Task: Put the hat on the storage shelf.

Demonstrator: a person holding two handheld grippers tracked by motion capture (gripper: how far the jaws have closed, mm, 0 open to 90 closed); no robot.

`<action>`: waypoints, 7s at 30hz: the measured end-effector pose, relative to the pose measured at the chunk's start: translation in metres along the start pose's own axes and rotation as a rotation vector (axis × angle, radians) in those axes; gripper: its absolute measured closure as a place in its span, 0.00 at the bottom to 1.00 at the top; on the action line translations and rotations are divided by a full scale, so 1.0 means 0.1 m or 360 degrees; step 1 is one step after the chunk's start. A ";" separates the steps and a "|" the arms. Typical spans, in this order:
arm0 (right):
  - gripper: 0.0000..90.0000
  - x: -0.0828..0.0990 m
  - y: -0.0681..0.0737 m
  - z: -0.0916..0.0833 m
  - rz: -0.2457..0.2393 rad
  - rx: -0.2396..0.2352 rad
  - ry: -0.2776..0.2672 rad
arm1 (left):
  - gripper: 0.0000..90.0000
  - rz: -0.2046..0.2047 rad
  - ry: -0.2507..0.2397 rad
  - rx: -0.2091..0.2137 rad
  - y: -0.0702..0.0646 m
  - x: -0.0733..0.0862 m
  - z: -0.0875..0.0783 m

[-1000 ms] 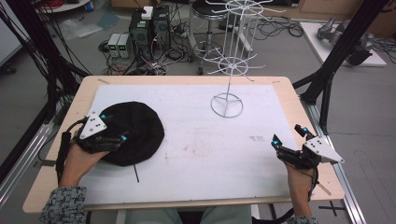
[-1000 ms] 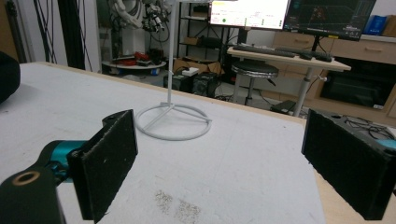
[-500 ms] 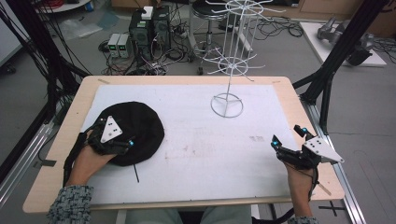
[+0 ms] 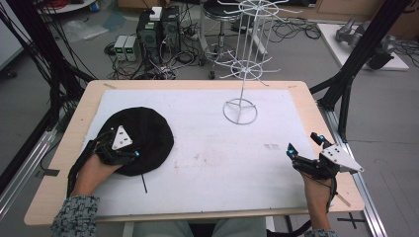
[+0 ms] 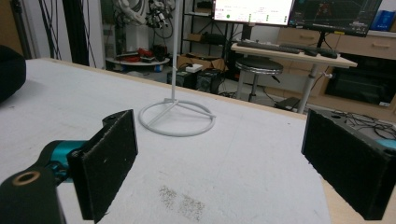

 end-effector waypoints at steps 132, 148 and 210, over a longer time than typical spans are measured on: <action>0.11 0.09 -0.25 0.01 0.0191 0.0058 -0.0015 | 0.95 -0.0140 -0.1274 0.0171 1.39 -3.88 -1.17; 0.11 0.10 -0.26 0.01 0.0173 0.0051 -0.0017 | 0.95 -0.0131 -0.1166 0.0239 1.35 -3.91 -0.92; 0.11 0.09 -0.20 0.04 0.0134 0.0021 0.0001 | 0.78 -0.0240 -0.0717 0.0380 1.13 -3.57 -0.30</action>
Point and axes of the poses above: each handheld gripper's, and its own axes: z roughly forward along the jaws, x roughly out of its underside, y roughly to its left, the point moved 2 cm from there along z, roughly forward along the jaws, and after that the axes turned 9 degrees about x, right-handed, at the moved point
